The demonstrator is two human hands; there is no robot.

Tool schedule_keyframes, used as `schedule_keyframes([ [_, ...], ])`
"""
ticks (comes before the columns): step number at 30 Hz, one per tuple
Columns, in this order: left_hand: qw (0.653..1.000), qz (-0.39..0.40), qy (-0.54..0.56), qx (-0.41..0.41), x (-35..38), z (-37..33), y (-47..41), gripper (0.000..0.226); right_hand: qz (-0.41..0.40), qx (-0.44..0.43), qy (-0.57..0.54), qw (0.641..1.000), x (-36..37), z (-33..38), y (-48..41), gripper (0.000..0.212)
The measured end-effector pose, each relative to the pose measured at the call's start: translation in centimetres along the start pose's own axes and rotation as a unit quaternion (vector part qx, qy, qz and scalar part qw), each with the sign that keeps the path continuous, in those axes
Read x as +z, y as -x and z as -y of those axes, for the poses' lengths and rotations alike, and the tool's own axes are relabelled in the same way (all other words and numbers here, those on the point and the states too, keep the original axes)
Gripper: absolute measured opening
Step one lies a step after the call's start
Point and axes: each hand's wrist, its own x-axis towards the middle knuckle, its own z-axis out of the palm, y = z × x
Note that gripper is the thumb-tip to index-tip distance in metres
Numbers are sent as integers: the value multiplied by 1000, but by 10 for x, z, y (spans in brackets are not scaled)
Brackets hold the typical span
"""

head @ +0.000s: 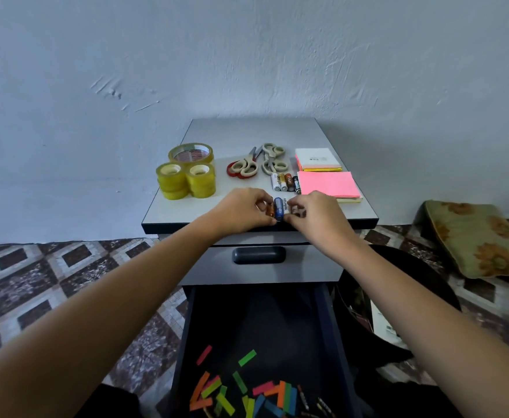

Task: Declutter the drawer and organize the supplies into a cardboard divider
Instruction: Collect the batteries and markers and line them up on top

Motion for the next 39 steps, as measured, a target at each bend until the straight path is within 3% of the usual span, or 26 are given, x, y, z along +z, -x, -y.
schedule_keyframes([
  [8, 997, -64, 40, 22, 16, -4, -11, 32, -55, -9, 9, 998, 7, -12, 0, 24],
  [39, 993, -94, 78, 2, 22, -4, -21, 36, -119, 8, -27, 992, 11, -20, -7, 26],
])
